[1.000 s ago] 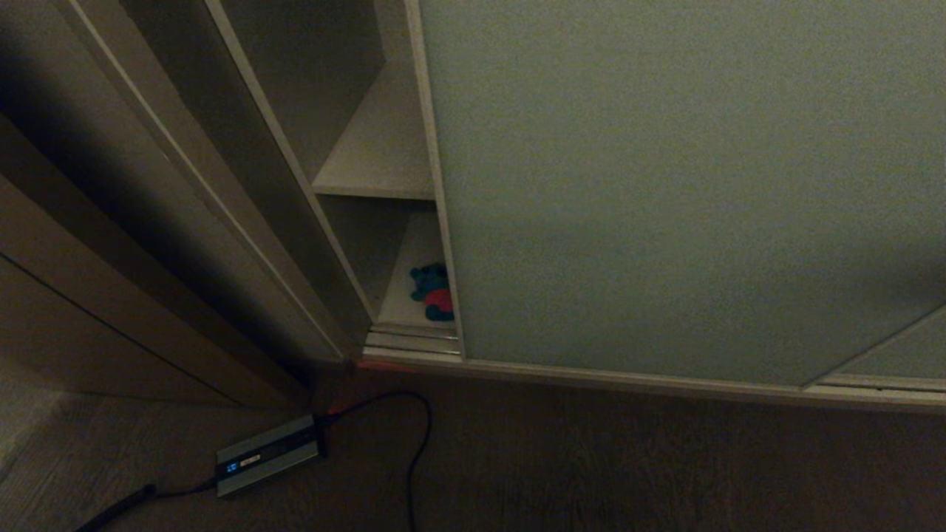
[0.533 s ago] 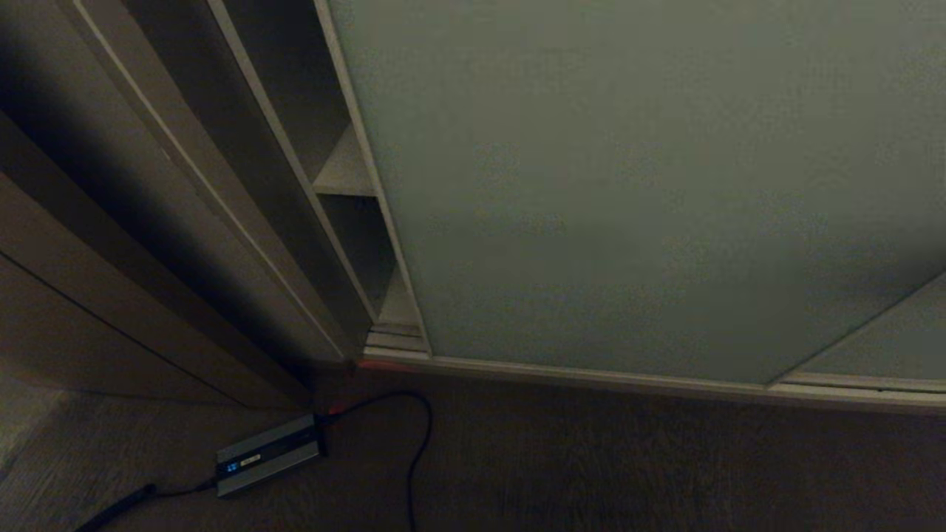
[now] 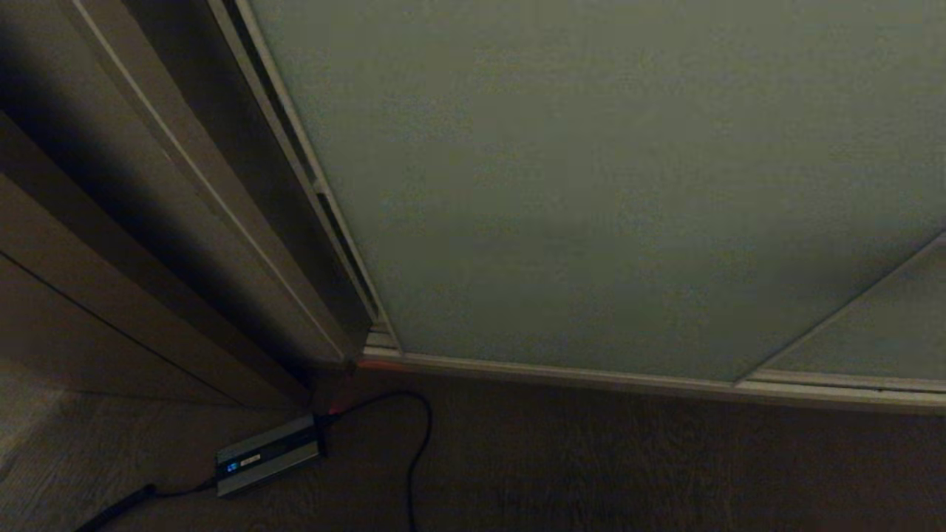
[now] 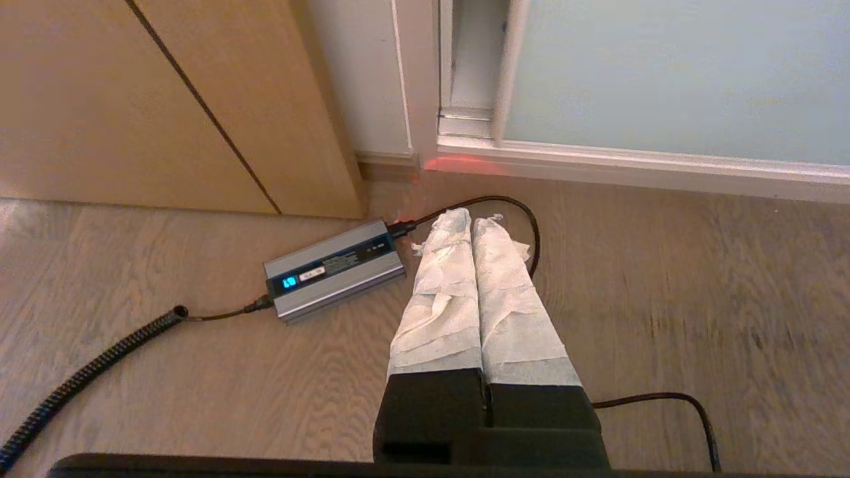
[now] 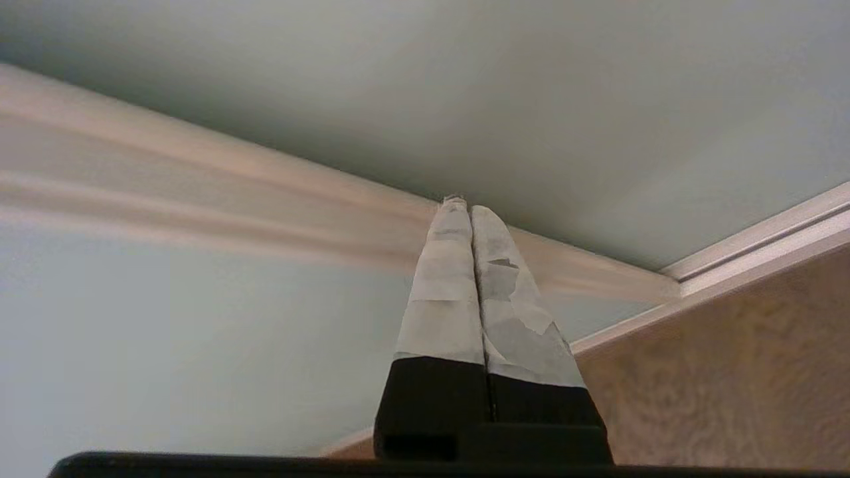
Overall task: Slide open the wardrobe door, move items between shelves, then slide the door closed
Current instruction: Close the door
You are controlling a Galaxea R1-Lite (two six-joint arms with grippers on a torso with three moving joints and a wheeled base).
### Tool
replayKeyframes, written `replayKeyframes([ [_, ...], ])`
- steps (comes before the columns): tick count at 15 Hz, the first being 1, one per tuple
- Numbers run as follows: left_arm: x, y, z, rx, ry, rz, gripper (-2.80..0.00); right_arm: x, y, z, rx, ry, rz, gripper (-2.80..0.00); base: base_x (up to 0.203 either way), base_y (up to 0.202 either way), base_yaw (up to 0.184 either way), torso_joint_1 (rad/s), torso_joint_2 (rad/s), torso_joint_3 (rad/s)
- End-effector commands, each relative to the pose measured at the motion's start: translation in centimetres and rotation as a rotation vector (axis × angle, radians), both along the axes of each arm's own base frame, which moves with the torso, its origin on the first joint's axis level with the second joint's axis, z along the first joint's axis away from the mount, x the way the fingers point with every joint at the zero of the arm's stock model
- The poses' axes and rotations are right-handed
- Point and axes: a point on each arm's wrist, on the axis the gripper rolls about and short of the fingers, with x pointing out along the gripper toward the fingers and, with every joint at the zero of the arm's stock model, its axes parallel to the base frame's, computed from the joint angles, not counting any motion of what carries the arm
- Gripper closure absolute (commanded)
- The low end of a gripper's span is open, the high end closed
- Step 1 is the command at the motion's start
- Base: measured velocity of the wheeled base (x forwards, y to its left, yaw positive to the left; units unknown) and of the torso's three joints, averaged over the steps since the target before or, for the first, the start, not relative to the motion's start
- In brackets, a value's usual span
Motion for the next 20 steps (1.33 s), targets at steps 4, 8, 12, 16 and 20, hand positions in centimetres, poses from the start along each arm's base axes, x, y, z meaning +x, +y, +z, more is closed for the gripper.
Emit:
replayKeyframes([
  [4, 0.0, 0.0, 0.0, 0.0, -0.002, 0.0, 0.0, -1.3, 3.4, 1.3, -0.017, -0.019, 0.053, 0.0, 0.0, 0.0, 0.0, 0.0, 0.0, 0.0],
  [8, 0.0, 0.0, 0.0, 0.0, -0.002, -0.001, 0.0, -1.3, 6.2, 1.1, -0.009, -0.009, 0.118, 0.0, 0.0, 0.0, 0.0, 0.0, 0.0, 0.0],
  [12, 0.0, 0.0, 0.0, 0.0, -0.003, 0.0, 0.0, -2.6, 8.8, 1.1, -0.023, -0.004, 0.158, 0.0, 0.0, 0.0, 0.0, 0.0, 0.0, 0.0],
  [16, 0.0, 0.0, 0.0, 0.0, -0.003, -0.001, 0.0, -6.3, 13.7, 0.8, -0.271, -0.023, 0.23, 0.0, 0.0, 0.0, 0.0, 0.0, 0.0, 0.0],
  [20, 0.0, 0.0, 0.0, 0.0, -0.002, 0.0, 0.0, -9.7, 19.2, -1.9, -0.557, -0.013, 0.272, 0.0, 0.0, 0.0, 0.0, 0.0, 0.0, 0.0],
])
